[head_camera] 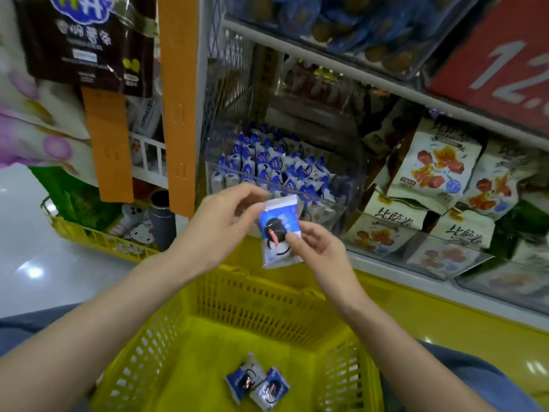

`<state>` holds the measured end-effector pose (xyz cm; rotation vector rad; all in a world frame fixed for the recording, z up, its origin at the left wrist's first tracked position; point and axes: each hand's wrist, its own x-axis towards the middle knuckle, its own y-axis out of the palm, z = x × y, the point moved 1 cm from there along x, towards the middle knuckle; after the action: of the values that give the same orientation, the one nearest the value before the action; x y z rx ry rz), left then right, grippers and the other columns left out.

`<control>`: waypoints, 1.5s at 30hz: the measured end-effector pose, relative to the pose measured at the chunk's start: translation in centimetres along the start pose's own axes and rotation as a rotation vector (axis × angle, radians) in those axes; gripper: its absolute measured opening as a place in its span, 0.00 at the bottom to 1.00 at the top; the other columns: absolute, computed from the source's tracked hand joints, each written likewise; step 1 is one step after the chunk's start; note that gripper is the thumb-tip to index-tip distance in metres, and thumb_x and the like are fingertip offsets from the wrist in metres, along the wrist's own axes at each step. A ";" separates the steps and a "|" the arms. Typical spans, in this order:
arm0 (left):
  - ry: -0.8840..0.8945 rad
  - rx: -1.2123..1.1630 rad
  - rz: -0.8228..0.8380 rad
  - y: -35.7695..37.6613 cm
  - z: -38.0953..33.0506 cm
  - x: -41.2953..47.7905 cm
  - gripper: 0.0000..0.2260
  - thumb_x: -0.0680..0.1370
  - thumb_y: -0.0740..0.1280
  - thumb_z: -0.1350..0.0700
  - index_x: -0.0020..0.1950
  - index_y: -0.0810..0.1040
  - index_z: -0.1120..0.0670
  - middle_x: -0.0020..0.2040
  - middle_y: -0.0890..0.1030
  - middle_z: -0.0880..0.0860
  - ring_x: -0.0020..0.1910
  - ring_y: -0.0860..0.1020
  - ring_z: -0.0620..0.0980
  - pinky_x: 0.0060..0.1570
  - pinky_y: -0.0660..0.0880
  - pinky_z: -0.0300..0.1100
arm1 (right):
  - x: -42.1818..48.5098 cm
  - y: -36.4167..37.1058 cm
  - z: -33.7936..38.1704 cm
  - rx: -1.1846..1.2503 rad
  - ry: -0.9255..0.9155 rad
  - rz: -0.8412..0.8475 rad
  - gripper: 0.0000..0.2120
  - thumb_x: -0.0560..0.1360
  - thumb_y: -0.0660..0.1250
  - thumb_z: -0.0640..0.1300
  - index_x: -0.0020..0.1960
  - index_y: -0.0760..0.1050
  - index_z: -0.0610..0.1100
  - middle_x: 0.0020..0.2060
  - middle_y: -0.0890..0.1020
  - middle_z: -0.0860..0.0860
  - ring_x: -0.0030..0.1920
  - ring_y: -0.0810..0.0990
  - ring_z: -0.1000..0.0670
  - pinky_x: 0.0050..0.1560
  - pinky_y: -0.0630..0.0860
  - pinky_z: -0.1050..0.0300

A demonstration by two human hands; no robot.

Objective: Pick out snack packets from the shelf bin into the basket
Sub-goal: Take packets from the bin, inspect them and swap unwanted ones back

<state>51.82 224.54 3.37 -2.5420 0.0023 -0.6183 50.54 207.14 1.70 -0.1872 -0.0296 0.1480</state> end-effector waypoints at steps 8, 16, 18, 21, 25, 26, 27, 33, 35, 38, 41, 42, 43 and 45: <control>0.380 0.716 0.105 -0.6 3.1 6.5 0.18 0.80 0.55 0.46 0.66 0.68 0.53 0.60 0.74 0.53 0.59 0.71 0.52 0.57 0.65 0.43 | 6.5 -3.0 6.7 -0.204 -0.220 -0.208 0.08 0.75 0.66 0.42 0.53 0.75 0.43 0.45 0.82 0.51 0.43 0.81 0.58 0.40 0.76 0.69; 0.520 0.762 0.052 -1.1 6.4 7.9 0.11 0.77 0.65 0.50 0.45 0.80 0.56 0.35 0.81 0.53 0.34 0.80 0.53 0.35 0.73 0.41 | 20.7 -5.5 6.1 -1.037 0.055 -0.367 0.13 0.79 0.58 0.45 0.50 0.76 0.36 0.45 0.77 0.41 0.54 0.77 0.40 0.42 0.70 0.61; 0.517 0.730 0.034 -0.9 6.6 8.0 0.15 0.78 0.58 0.49 0.43 0.80 0.55 0.35 0.81 0.52 0.34 0.79 0.52 0.34 0.72 0.41 | 22.9 -5.9 5.6 -1.103 0.140 -0.332 0.14 0.79 0.59 0.42 0.57 0.74 0.33 0.55 0.77 0.38 0.57 0.75 0.38 0.55 0.71 0.49; 0.533 0.709 0.020 -0.9 7.0 8.1 0.20 0.78 0.51 0.48 0.41 0.80 0.54 0.33 0.81 0.50 0.32 0.79 0.50 0.33 0.72 0.40 | 25.5 -6.4 5.4 -1.166 0.160 -0.475 0.15 0.77 0.62 0.40 0.62 0.72 0.36 0.61 0.75 0.37 0.60 0.74 0.39 0.57 0.71 0.49; 0.574 0.686 -0.023 -0.8 7.7 8.2 0.19 0.79 0.52 0.48 0.38 0.79 0.53 0.30 0.78 0.48 0.28 0.76 0.48 0.31 0.70 0.39 | 27.0 -6.4 4.5 -1.355 0.098 -0.495 0.15 0.78 0.59 0.39 0.64 0.69 0.37 0.63 0.72 0.37 0.64 0.71 0.38 0.61 0.68 0.48; 0.584 0.675 -0.037 -0.8 7.7 8.2 0.18 0.78 0.53 0.49 0.38 0.79 0.53 0.29 0.77 0.48 0.27 0.75 0.48 0.30 0.69 0.39 | 27.3 -6.5 4.4 -1.351 0.096 -0.483 0.16 0.78 0.60 0.39 0.64 0.69 0.37 0.63 0.72 0.37 0.63 0.71 0.38 0.61 0.68 0.48; 0.593 0.664 -0.049 -0.8 7.8 8.3 0.18 0.78 0.54 0.49 0.37 0.79 0.53 0.28 0.77 0.48 0.27 0.75 0.48 0.30 0.69 0.38 | 27.5 -6.4 4.2 -1.322 0.106 -0.450 0.16 0.77 0.62 0.40 0.64 0.70 0.37 0.62 0.73 0.38 0.63 0.72 0.39 0.60 0.69 0.50; 0.643 0.606 -0.086 -0.7 7.9 8.4 0.15 0.77 0.57 0.50 0.39 0.79 0.55 0.27 0.77 0.49 0.26 0.75 0.49 0.28 0.69 0.37 | 27.7 -5.8 2.7 -0.842 0.118 -0.399 0.14 0.78 0.61 0.42 0.61 0.72 0.37 0.59 0.76 0.40 0.55 0.75 0.44 0.36 0.68 0.70; 0.646 0.586 -0.086 -0.7 8.0 8.4 0.14 0.77 0.58 0.51 0.39 0.79 0.55 0.28 0.77 0.50 0.26 0.75 0.49 0.29 0.69 0.37 | 27.8 -5.8 2.6 -0.866 0.113 -0.406 0.13 0.79 0.60 0.43 0.60 0.72 0.38 0.58 0.76 0.40 0.54 0.75 0.44 0.42 0.69 0.68; 0.647 0.585 -0.086 -0.7 8.0 8.4 0.14 0.77 0.58 0.50 0.39 0.79 0.55 0.28 0.77 0.49 0.26 0.75 0.49 0.29 0.70 0.37 | 28.2 -5.9 2.2 -0.963 0.127 -0.414 0.12 0.77 0.63 0.43 0.57 0.74 0.39 0.56 0.77 0.41 0.55 0.75 0.43 0.54 0.70 0.52; 0.636 0.593 -0.081 -0.7 8.0 8.4 0.15 0.77 0.57 0.50 0.39 0.79 0.55 0.28 0.77 0.49 0.26 0.75 0.48 0.29 0.69 0.37 | 28.1 -5.9 1.3 -0.840 0.154 -0.412 0.11 0.77 0.64 0.45 0.54 0.75 0.39 0.50 0.79 0.42 0.47 0.77 0.44 0.48 0.74 0.51; 0.629 0.591 -0.075 -0.7 8.1 8.3 0.15 0.77 0.57 0.50 0.39 0.79 0.54 0.28 0.77 0.49 0.26 0.75 0.48 0.30 0.69 0.38 | 28.2 -5.9 1.0 -0.808 0.151 -0.393 0.11 0.78 0.62 0.46 0.55 0.75 0.40 0.47 0.79 0.44 0.43 0.78 0.45 0.43 0.75 0.53; 0.627 0.591 -0.074 -0.6 8.1 8.3 0.15 0.77 0.57 0.50 0.39 0.79 0.54 0.28 0.77 0.49 0.27 0.75 0.48 0.30 0.69 0.38 | 28.1 -5.7 0.9 -0.785 0.153 -0.374 0.12 0.79 0.60 0.47 0.56 0.74 0.41 0.45 0.78 0.45 0.39 0.76 0.48 0.38 0.73 0.56; 0.622 0.596 -0.066 -0.6 8.0 8.4 0.14 0.77 0.58 0.49 0.40 0.79 0.54 0.29 0.77 0.49 0.27 0.75 0.48 0.30 0.68 0.37 | 28.0 -5.5 0.9 -0.737 0.149 -0.349 0.14 0.80 0.56 0.51 0.57 0.73 0.43 0.47 0.76 0.47 0.39 0.74 0.50 0.40 0.70 0.57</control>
<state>62.68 227.98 1.17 -1.7134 -0.0405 -1.2056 79.01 206.18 4.03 -0.9216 0.0339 -0.2346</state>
